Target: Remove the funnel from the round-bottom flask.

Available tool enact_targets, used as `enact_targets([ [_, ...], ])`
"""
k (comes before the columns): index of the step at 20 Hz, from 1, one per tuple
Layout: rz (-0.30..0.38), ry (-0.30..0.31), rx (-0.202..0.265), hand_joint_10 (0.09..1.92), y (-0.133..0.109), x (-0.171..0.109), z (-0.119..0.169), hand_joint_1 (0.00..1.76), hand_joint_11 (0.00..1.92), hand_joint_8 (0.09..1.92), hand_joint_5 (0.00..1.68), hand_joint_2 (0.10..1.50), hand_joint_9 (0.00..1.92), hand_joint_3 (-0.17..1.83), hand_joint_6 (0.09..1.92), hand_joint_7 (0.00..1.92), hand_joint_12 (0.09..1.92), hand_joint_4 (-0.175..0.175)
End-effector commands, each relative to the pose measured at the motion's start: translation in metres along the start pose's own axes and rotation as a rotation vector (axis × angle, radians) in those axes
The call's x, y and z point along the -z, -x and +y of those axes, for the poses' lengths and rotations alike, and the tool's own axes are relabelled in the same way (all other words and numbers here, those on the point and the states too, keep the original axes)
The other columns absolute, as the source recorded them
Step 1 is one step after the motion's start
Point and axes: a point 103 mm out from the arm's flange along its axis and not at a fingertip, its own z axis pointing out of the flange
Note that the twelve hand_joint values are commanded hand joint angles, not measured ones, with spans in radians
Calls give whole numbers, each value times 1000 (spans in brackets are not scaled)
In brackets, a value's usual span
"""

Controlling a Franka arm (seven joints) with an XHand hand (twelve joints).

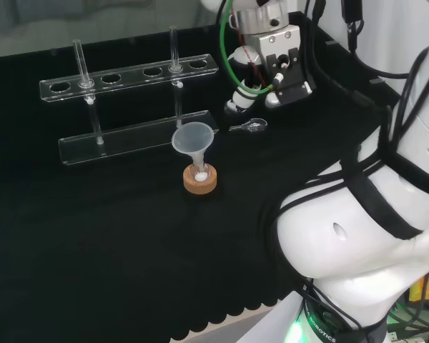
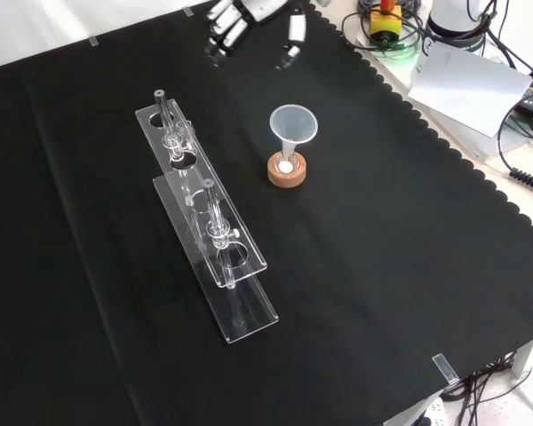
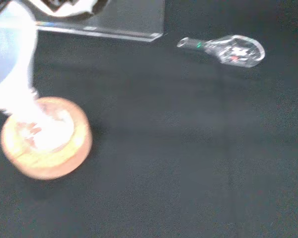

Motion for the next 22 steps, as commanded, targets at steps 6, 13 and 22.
enact_targets([
  [6, -18, -73, 44, 759, -51, 0, -30, 698, 49, 248, 102, 648, 54, 572, 87, 0, 1551, -38],
  [13, -31, -123, 67, 808, -79, -6, -29, 659, 104, 87, 4, 643, 19, 514, 87, 0, 1574, -55],
  [22, -123, -192, 74, 828, -100, -20, -17, 631, 219, 87, 0, 652, 86, 432, 87, 0, 1538, -63],
])
